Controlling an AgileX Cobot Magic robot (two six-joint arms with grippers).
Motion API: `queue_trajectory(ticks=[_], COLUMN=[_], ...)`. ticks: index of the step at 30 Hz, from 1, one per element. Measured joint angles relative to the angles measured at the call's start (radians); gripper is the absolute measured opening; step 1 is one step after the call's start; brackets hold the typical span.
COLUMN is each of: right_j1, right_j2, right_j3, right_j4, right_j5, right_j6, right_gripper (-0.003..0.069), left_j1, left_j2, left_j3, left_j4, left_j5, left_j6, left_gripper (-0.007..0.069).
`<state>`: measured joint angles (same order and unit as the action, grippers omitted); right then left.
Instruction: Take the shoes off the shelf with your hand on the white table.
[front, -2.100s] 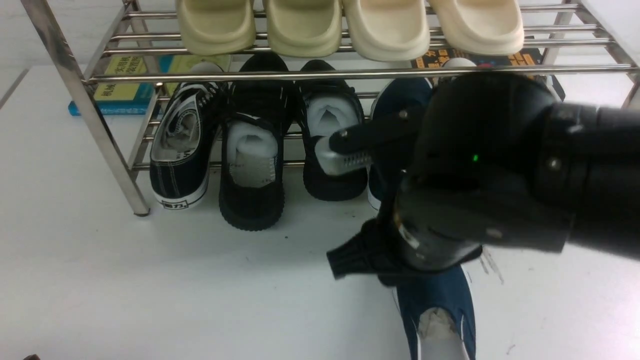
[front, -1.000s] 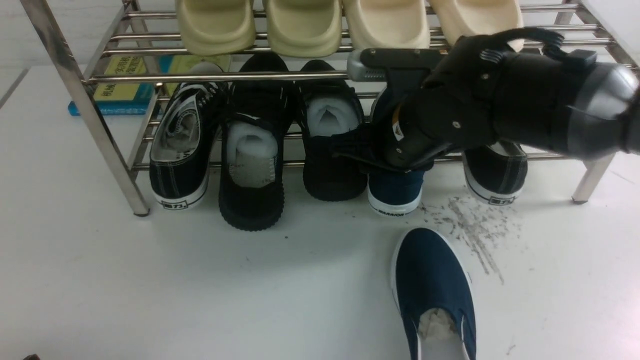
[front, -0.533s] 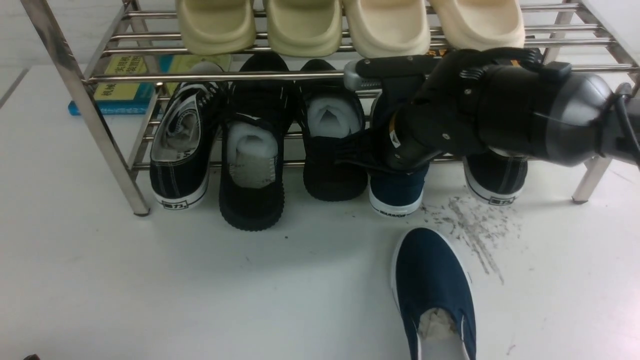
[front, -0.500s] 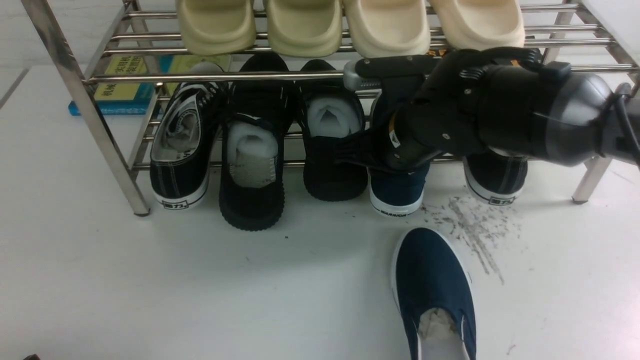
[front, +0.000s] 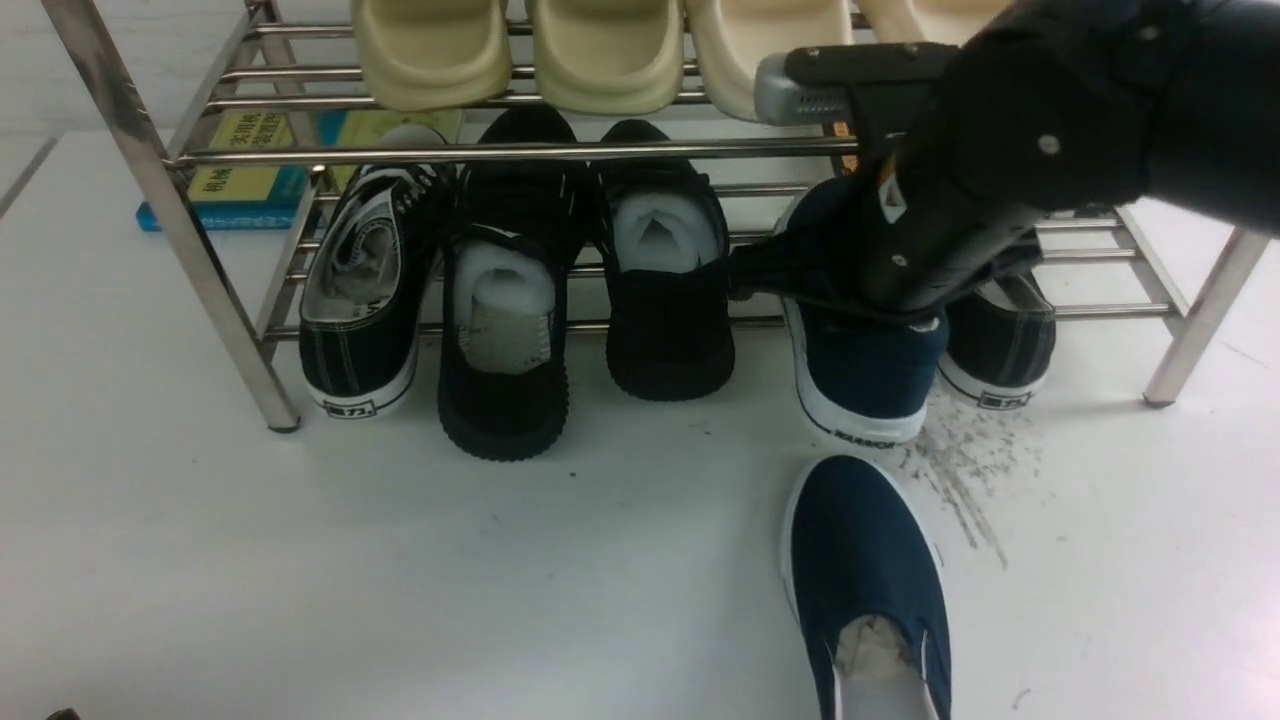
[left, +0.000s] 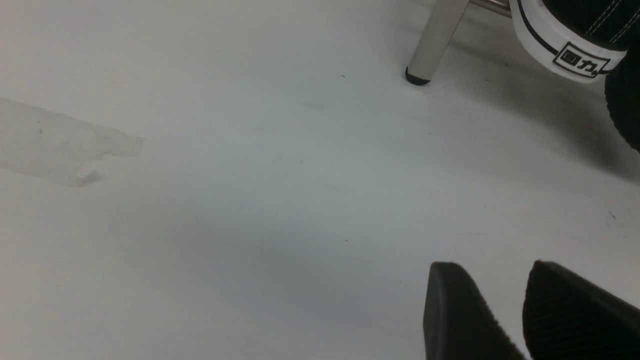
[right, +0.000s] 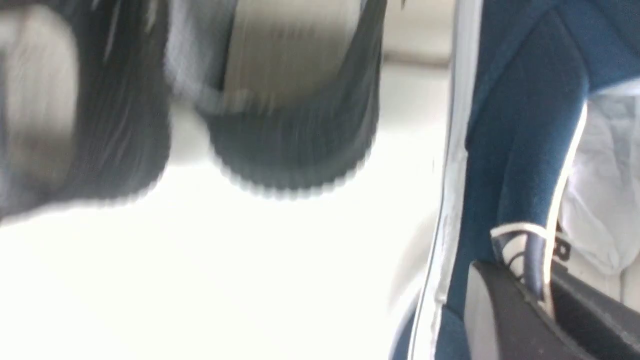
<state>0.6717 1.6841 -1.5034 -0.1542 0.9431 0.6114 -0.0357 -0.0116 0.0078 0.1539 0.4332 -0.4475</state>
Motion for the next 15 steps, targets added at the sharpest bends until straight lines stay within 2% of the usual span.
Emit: queue_trajectory(ticks=[3,8,11,15], right_j1=[0.05,0.161,0.314,0.442], right_j2=[-0.027,-0.052,-0.099,-0.131], right_j3=[0.0,0.007,0.009,0.009], right_j4=[0.027,0.009,-0.065,-0.121], right_j5=[0.106,0.207,0.269,0.298], right_j6=[-0.043,-0.029,0.075,0.178], right_gripper=[0.0046,0.0046,0.0046,0.0046], left_j1=[0.0,0.0,0.0,0.0], left_j2=[0.0,0.0,0.0,0.0], left_j3=[0.0,0.0,0.0,0.0], left_j4=[0.0,0.0,0.0,0.0], left_j5=[0.0,0.0,0.0,0.0], left_j6=[0.0,0.0,0.0,0.0], left_gripper=[0.0239,0.0239,0.0239,0.0239])
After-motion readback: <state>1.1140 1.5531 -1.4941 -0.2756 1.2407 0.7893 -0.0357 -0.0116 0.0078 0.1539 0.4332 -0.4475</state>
